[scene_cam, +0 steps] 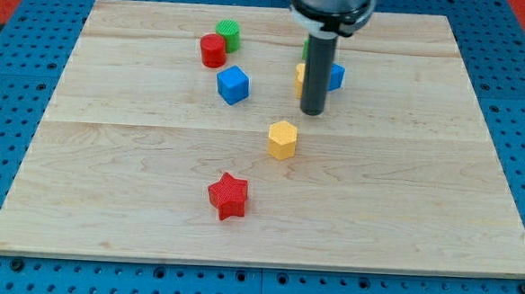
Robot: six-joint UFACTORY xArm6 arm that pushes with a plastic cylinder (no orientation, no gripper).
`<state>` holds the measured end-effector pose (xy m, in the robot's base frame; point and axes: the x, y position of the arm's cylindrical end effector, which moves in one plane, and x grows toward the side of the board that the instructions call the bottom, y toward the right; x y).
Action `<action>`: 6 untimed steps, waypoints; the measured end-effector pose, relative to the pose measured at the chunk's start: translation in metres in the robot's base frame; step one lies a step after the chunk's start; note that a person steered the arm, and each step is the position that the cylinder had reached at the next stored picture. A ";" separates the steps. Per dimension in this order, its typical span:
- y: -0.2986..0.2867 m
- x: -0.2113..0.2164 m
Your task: Move the yellow hexagon on top left of red star
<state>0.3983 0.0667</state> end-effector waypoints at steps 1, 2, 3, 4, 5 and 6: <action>-0.009 0.048; -0.057 0.081; -0.058 0.083; -0.058 0.060; -0.113 0.052; -0.124 0.055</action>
